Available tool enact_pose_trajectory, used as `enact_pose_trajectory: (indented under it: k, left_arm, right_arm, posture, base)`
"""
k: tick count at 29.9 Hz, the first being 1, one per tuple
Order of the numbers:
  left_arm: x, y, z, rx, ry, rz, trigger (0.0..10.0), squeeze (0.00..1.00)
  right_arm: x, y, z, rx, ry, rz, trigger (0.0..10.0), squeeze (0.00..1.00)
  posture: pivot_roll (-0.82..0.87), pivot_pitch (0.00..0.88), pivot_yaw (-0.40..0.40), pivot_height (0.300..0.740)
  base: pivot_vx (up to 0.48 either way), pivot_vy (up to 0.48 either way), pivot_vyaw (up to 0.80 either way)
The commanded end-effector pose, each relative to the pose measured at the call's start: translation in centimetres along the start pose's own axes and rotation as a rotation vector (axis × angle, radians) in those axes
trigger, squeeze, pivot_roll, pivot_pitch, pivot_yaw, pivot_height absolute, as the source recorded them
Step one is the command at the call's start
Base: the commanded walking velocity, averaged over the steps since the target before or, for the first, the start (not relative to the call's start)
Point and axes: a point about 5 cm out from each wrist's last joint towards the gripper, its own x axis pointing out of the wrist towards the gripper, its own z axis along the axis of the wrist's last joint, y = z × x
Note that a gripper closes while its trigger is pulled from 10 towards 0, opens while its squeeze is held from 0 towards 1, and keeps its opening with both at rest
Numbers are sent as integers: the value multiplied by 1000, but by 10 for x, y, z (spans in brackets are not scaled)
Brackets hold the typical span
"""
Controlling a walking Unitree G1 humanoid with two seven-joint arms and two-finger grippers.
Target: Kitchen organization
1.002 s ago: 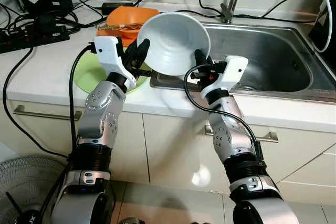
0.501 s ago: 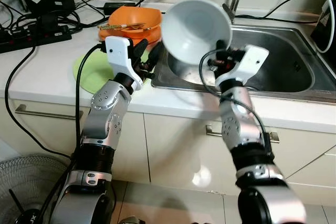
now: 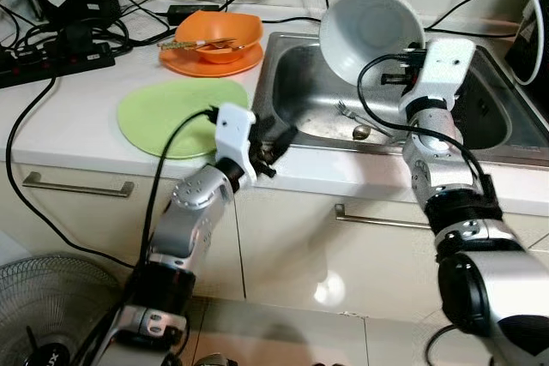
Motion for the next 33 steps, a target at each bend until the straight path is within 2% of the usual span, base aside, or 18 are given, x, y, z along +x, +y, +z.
enact_pose_trajectory:
  k: [1, 2, 3, 6, 18, 26, 33]
  left_arm:
    - [1, -1, 5, 20, -5, -12, 10000, 0]
    - [0, -4, 4, 18, -2, -18, 10000, 0]
    - [-1, -13, 5, 8, -6, -39, 10000, 0]
    - [-2, -18, 5, 2, -7, -50, 10000, 0]
    - [-12, -23, 2, -4, 35, -62, 10000, 0]
    - [-23, -17, 0, 21, 66, -30, 10000, 0]
    - [-29, -18, 2, 22, 78, -20, 10000, 0]
  right_arm:
    - [5, 1, 11, -7, -35, -5, 8353, 0]
    - [7, 0, 9, -54, -25, -9, 10000, 0]
    - [6, 7, 2, -206, -5, 62, 10000, 0]
    - [1, 16, -7, -313, 12, 134, 10000, 0]
    - [-10, 31, -28, -407, 89, 242, 10000, 0]
    - [-11, 36, -30, -425, 100, 278, 10000, 0]
    - [-15, 41, -36, -439, 131, 313, 10000, 0]
  posture:
    - [76, 0, 5, 740]
    - [79, 0, 3, 740]
    - [88, 0, -5, 740]
    - [95, 0, -8, 740]
    - [119, 2, -19, 740]
    - [143, 26, -27, 740]
    - [163, 37, -31, 740]
  base:
    - [0, 0, 0]
    - [0, 0, 0]
    - [0, 0, 0]
    - [0, 0, 0]
    - [0, 0, 0]
    - [0, 0, 0]
    - [0, 0, 0]
